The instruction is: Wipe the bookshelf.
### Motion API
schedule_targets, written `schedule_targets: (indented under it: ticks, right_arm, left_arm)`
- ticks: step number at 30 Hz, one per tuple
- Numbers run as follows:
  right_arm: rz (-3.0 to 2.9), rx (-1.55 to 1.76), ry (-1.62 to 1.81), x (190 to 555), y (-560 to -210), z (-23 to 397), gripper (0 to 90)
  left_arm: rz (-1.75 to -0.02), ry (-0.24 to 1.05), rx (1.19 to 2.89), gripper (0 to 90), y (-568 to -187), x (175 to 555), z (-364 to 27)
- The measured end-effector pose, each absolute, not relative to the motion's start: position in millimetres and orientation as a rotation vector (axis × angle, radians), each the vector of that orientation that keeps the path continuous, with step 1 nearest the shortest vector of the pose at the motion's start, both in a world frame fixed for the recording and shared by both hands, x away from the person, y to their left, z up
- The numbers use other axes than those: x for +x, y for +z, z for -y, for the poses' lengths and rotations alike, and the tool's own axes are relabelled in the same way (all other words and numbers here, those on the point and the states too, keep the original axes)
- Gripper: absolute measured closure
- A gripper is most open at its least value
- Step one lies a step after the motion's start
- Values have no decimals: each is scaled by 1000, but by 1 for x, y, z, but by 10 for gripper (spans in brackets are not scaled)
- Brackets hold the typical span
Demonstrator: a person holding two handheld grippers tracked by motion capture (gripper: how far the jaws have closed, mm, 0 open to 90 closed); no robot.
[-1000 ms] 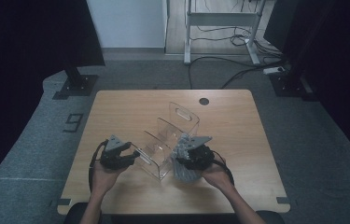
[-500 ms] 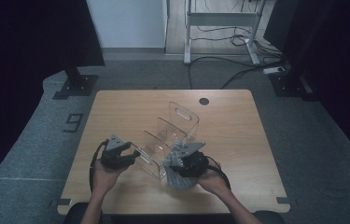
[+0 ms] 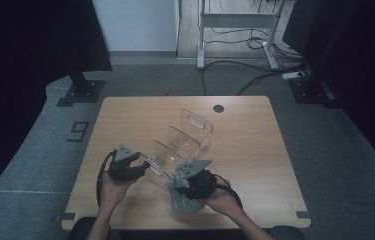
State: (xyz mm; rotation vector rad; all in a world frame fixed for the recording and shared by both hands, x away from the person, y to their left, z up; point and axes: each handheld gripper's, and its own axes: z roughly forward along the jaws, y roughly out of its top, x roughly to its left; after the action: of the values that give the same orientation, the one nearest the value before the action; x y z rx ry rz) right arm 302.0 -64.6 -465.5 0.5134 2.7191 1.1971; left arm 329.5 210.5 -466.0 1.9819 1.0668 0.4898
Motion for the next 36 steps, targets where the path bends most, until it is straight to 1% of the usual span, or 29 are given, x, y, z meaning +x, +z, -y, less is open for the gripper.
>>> schedule_targets:
  ticks: [8,20,22,26,28,30,36]
  right_arm:
    - [-2725,538,1182,304,-464,69,635]
    - [-2629,678,1137,322,-459,101,637]
    - [-2614,701,1128,325,-458,106,636]
    - [-2585,744,1115,331,-457,117,634]
    - [-2565,772,1103,335,-456,124,634]
    - [-2550,794,1091,338,-456,130,632]
    - [-2489,883,1056,348,-458,150,630]
  left_arm:
    - [-1057,495,1978,441,-467,331,-214]
    - [-1043,528,1970,439,-468,334,-223]
    - [-1053,548,1968,425,-468,334,-224]
    - [-1061,549,1963,403,-469,335,-224]
    - [-1062,547,1963,407,-469,335,-224]
    - [-1060,541,1964,436,-468,335,-224]
    - [-1062,533,1965,441,-468,335,-225]
